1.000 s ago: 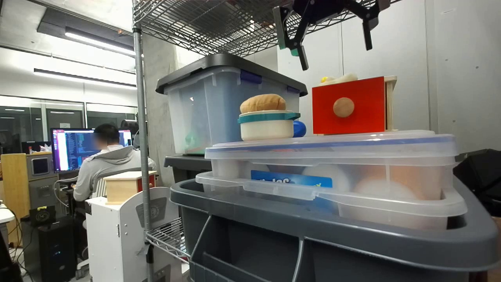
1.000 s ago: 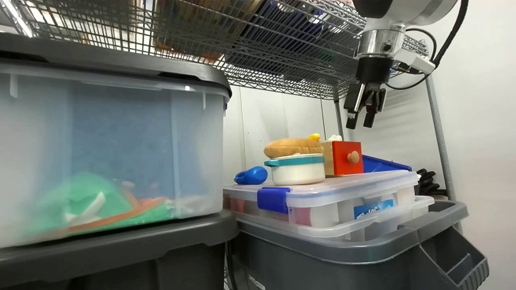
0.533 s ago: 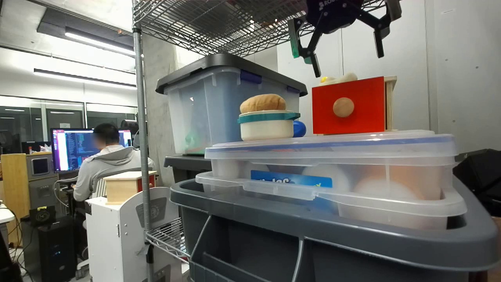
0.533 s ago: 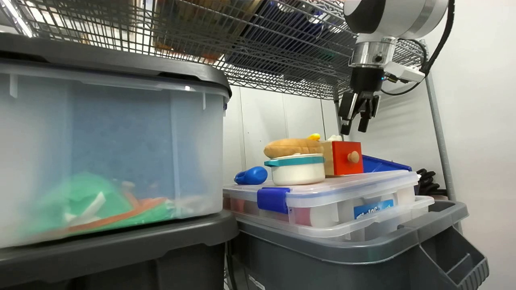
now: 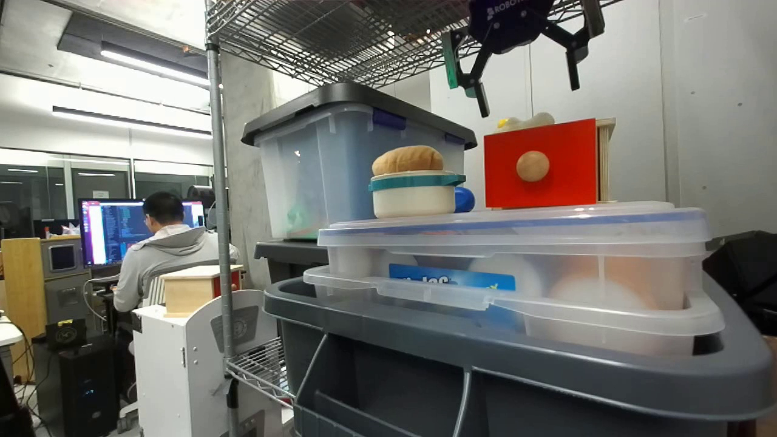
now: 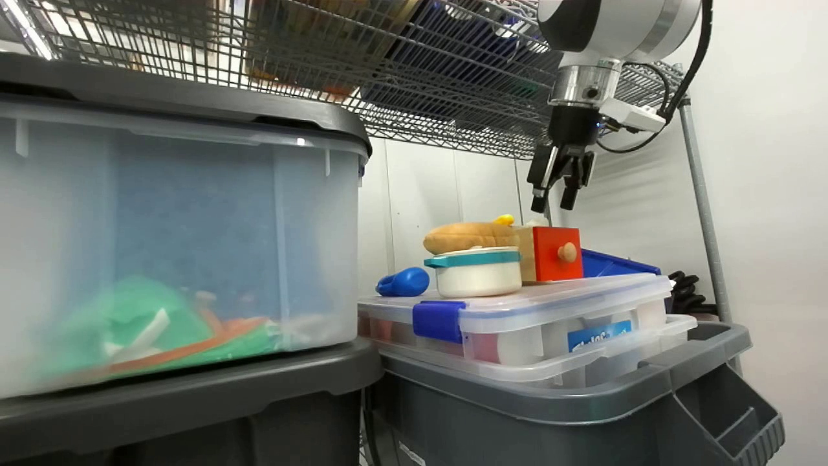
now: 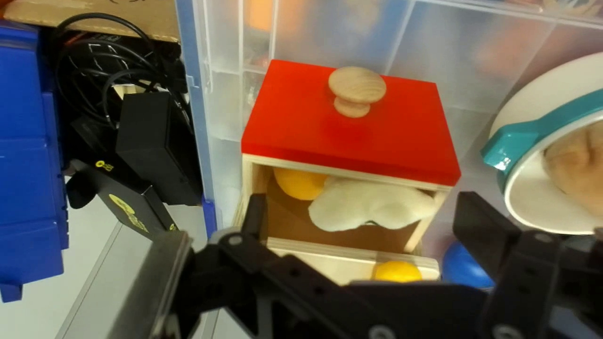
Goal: Put the brown object in the drawer, then put in the white bowl, then put the knife in the drawer
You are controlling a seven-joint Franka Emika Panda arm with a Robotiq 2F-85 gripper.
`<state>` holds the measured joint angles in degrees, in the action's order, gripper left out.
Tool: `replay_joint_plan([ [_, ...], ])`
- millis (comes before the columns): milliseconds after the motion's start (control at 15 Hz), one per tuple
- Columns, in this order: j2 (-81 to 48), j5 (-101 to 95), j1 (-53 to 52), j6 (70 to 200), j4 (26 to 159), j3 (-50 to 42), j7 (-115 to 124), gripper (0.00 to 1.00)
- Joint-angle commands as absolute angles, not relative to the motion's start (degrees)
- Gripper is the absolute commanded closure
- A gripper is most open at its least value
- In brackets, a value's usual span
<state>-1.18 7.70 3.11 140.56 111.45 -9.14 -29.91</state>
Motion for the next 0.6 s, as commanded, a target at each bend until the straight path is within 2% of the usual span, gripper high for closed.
replay_joint_plan([
  [0, -2.4, 11.4, 4.4, 138.1, 109.5, -7.6, -31.0, 0.00],
  [533, -3.9, 13.0, 5.5, 136.8, 109.2, -7.3, -31.2, 0.00],
])
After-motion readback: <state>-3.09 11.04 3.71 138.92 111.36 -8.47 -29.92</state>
